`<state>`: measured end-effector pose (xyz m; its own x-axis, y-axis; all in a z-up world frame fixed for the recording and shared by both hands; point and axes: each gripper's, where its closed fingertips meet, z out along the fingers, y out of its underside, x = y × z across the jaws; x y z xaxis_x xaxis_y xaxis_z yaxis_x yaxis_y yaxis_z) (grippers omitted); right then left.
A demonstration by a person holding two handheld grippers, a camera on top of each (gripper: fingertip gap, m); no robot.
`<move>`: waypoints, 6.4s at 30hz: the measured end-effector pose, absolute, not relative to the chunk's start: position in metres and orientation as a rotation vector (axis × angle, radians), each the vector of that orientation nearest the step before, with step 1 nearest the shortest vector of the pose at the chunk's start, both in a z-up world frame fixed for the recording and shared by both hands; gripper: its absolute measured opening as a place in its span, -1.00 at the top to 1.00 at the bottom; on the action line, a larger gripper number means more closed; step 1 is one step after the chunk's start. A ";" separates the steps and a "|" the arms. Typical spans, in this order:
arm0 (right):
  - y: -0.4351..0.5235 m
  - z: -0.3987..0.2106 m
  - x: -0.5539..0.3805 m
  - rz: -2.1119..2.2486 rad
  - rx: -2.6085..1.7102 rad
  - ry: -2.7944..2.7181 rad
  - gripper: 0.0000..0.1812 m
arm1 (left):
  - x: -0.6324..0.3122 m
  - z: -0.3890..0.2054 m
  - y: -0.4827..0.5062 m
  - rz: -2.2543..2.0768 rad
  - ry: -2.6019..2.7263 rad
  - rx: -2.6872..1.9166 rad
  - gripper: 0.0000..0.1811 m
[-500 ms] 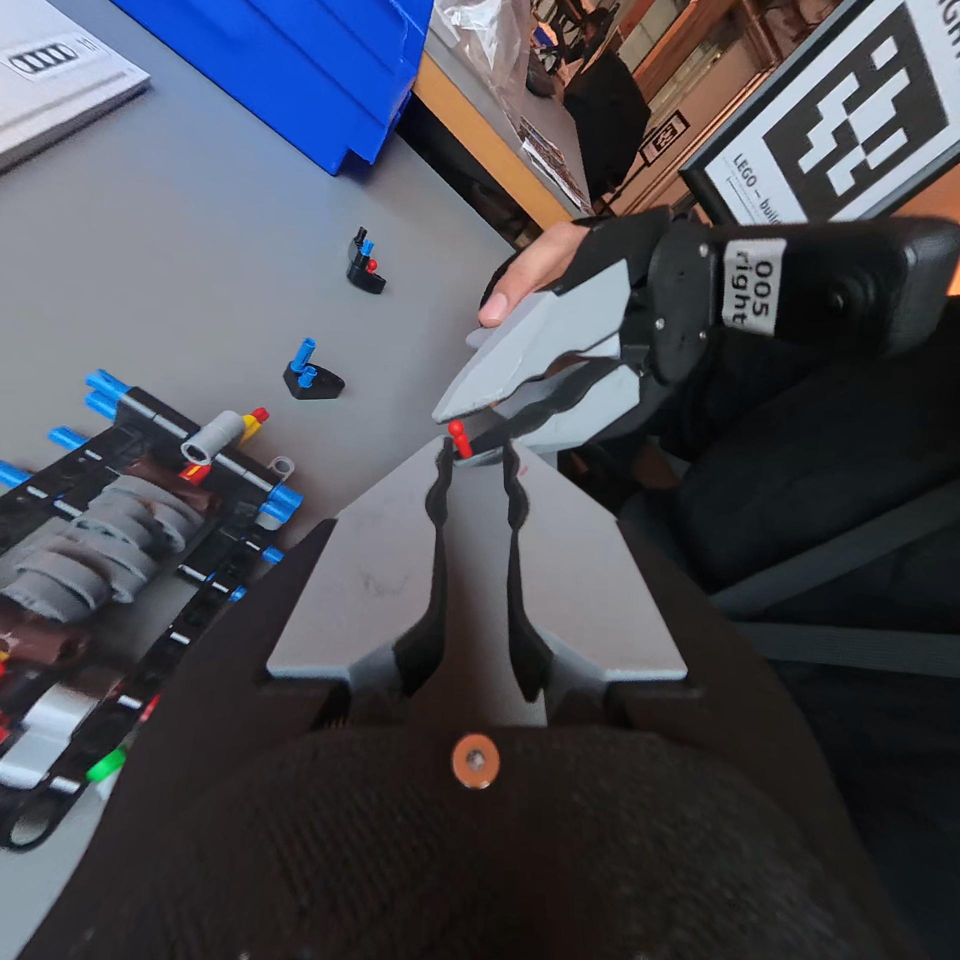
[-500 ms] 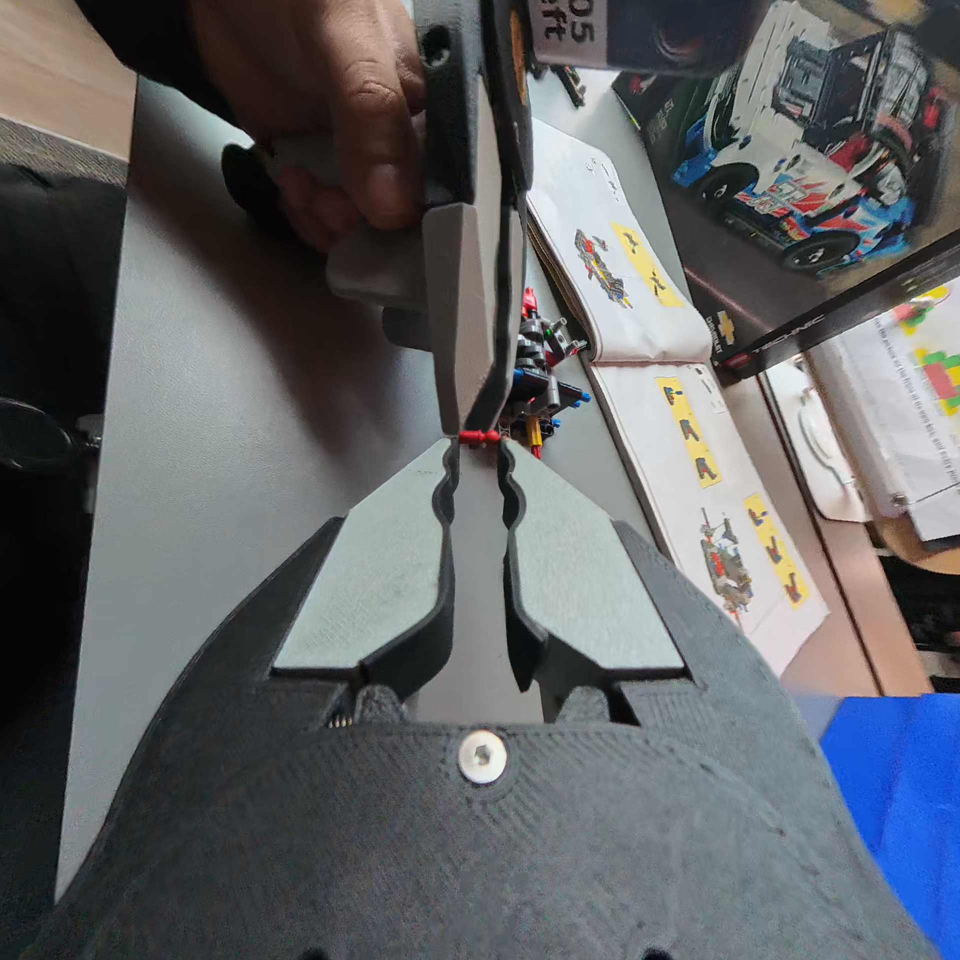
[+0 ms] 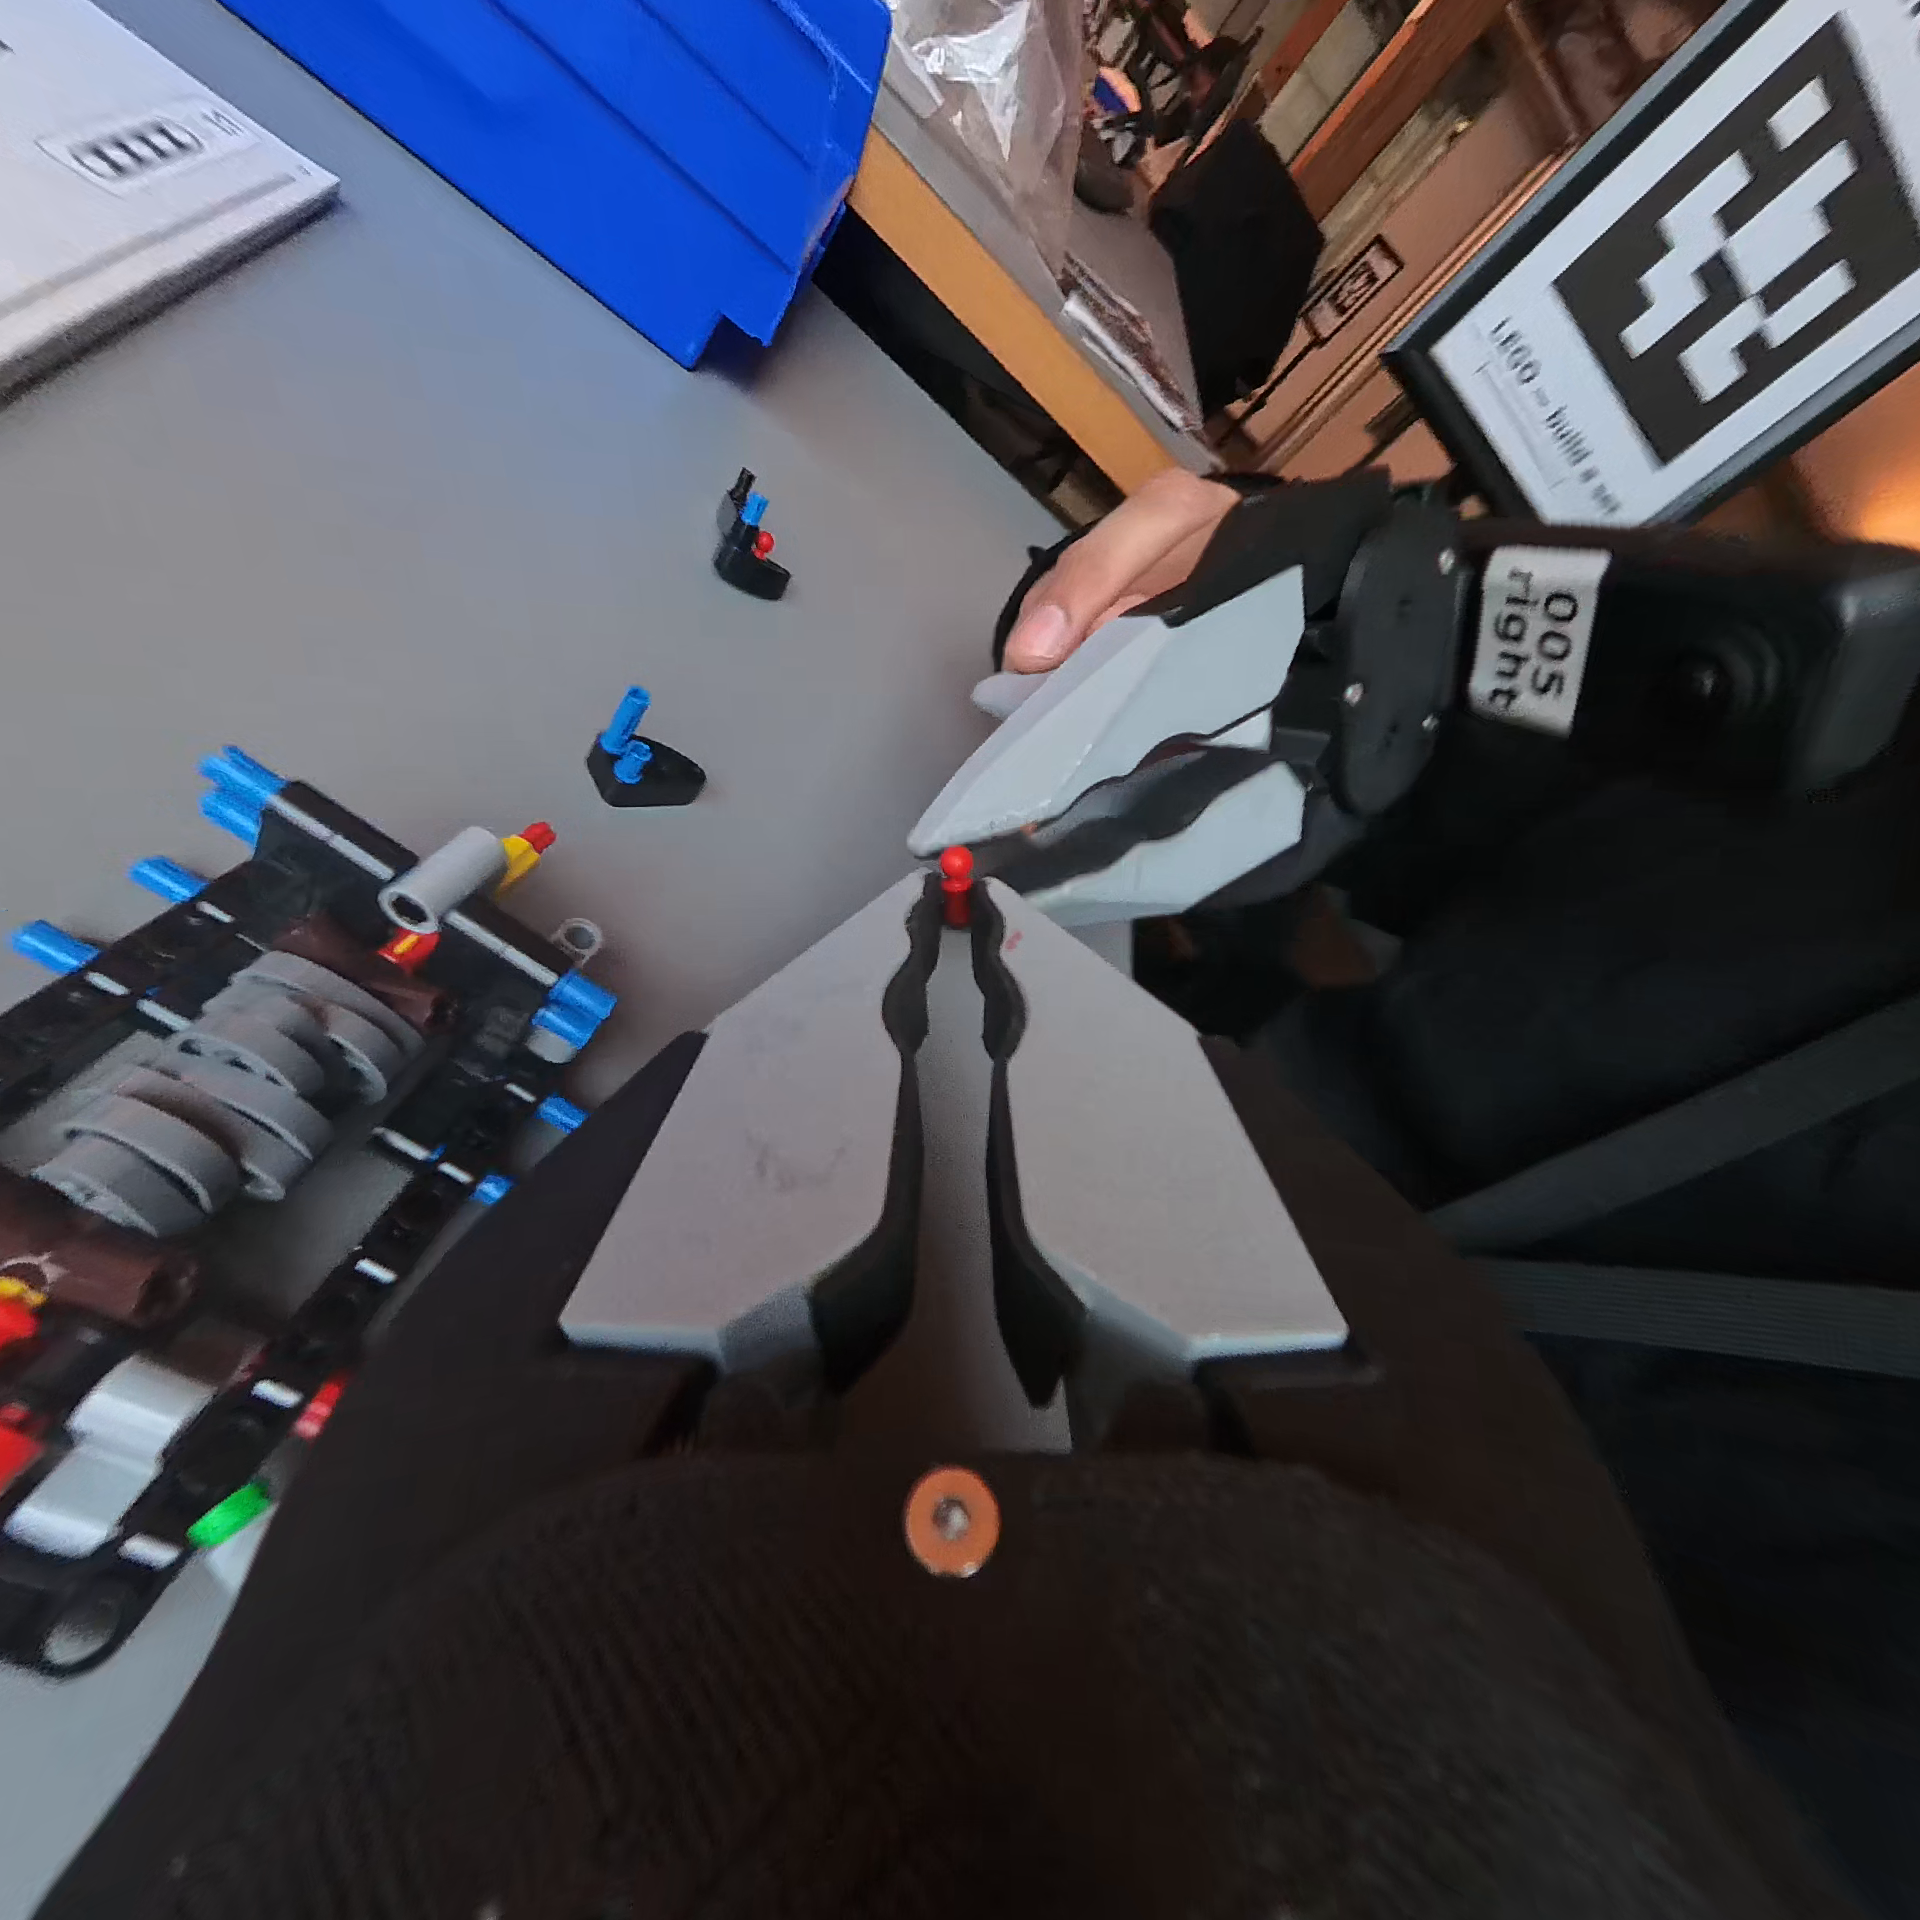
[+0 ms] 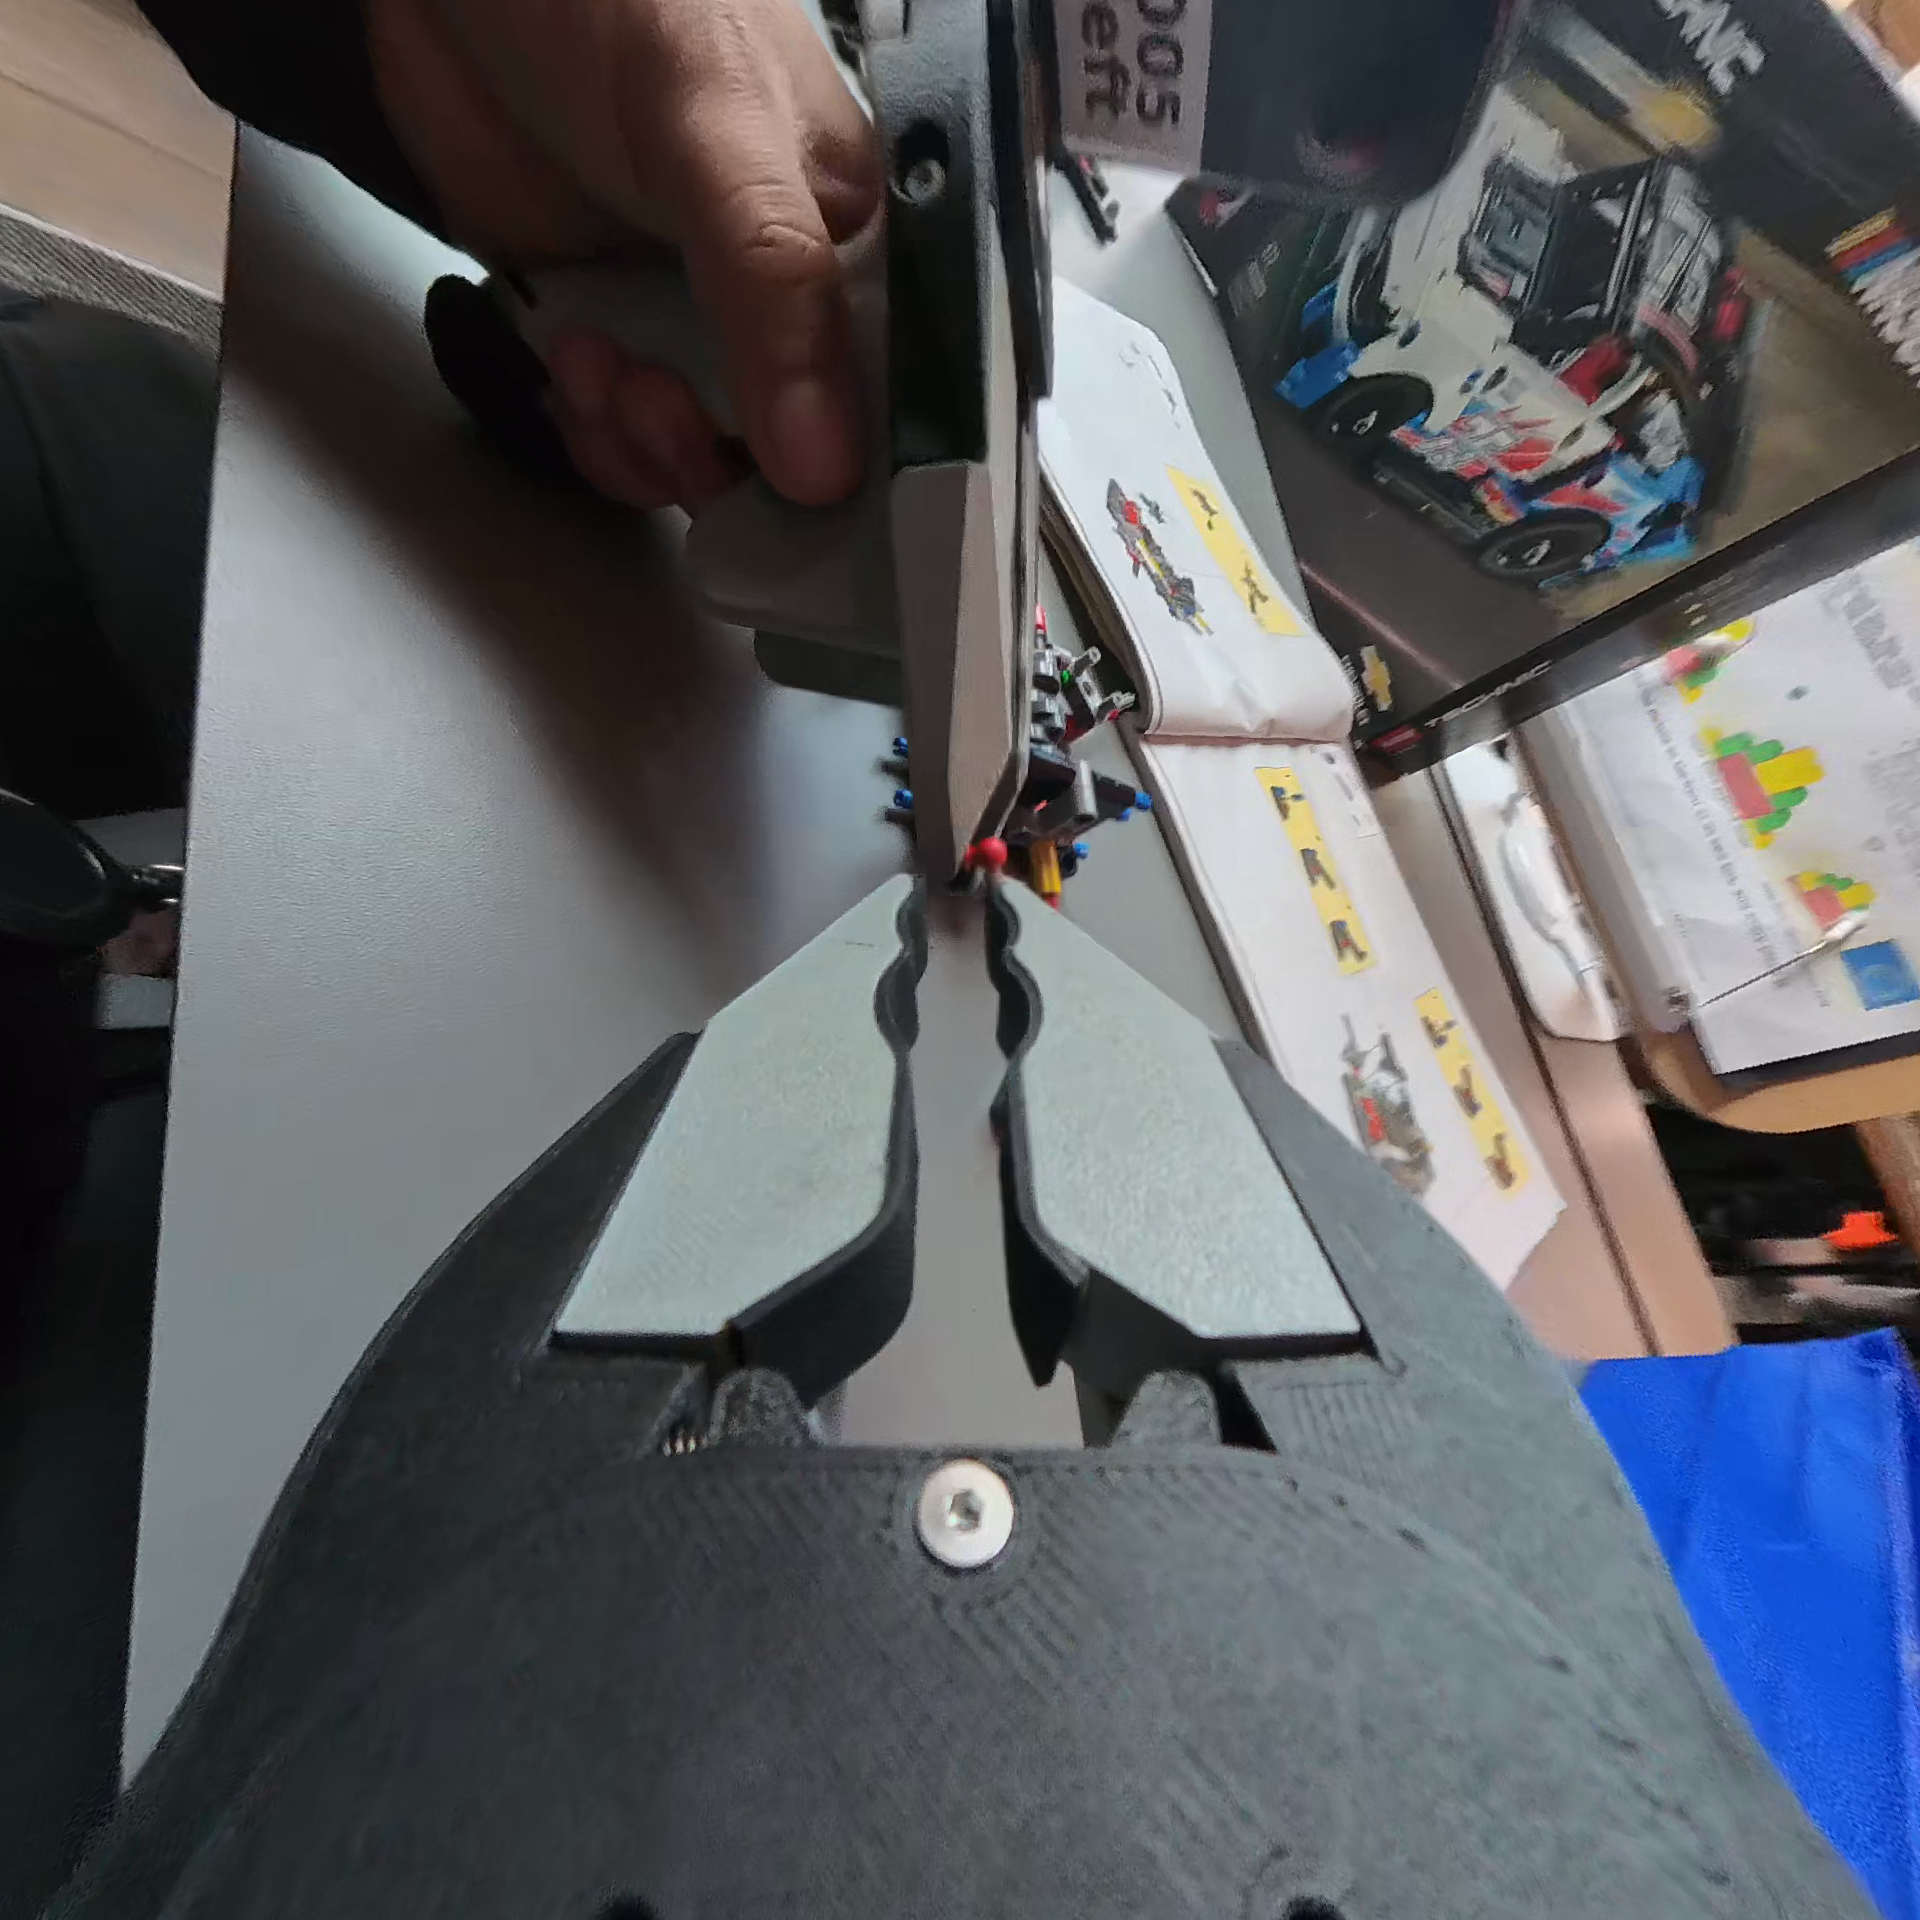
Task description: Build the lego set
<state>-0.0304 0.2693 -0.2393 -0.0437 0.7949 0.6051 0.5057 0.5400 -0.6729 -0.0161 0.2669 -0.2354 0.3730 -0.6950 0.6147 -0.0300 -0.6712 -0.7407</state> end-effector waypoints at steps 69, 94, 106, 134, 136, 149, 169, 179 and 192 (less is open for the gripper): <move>0.325 -0.252 0.023 1.038 -1.709 -1.425 0.99 | -0.006 -0.293 0.330 -0.152 1.802 -2.088 0.81; 0.295 -0.265 0.022 1.000 -1.654 -1.630 0.99 | -0.002 -0.280 0.260 -0.288 1.397 -2.163 0.66; 0.267 -0.260 0.017 1.113 -1.581 -1.722 0.99 | 0.008 -0.290 0.264 -0.386 1.422 -2.065 0.68; 0.261 -0.239 0.015 1.344 -1.726 -1.616 0.99 | 0.014 -0.254 0.259 -0.449 1.288 -1.849 0.81; 0.259 -0.232 0.016 1.430 -1.706 -1.589 0.99 | 0.018 -0.247 0.257 -0.476 1.284 -1.831 0.81; 0.254 -0.229 0.014 1.416 -1.652 -1.610 0.99 | 0.024 -0.242 0.258 -0.600 1.203 -1.844 0.99; 0.253 -0.229 0.013 1.086 -1.467 -1.731 0.99 | 0.028 -0.243 0.255 -0.767 1.134 -1.888 0.98; 0.264 -0.243 0.016 1.013 -1.533 -1.747 0.99 | 0.008 -0.254 0.261 -0.627 1.167 -1.961 0.67; 0.266 -0.265 0.013 1.099 -1.586 -1.775 0.99 | 0.014 -0.291 0.265 -0.571 1.323 -2.018 0.84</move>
<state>0.0131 0.2663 -0.2646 -0.1848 0.9731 -0.1374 0.5566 -0.0116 -0.8307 0.0139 0.2651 -0.2915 0.3961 -0.9182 0.0074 -0.6350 -0.2797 -0.7201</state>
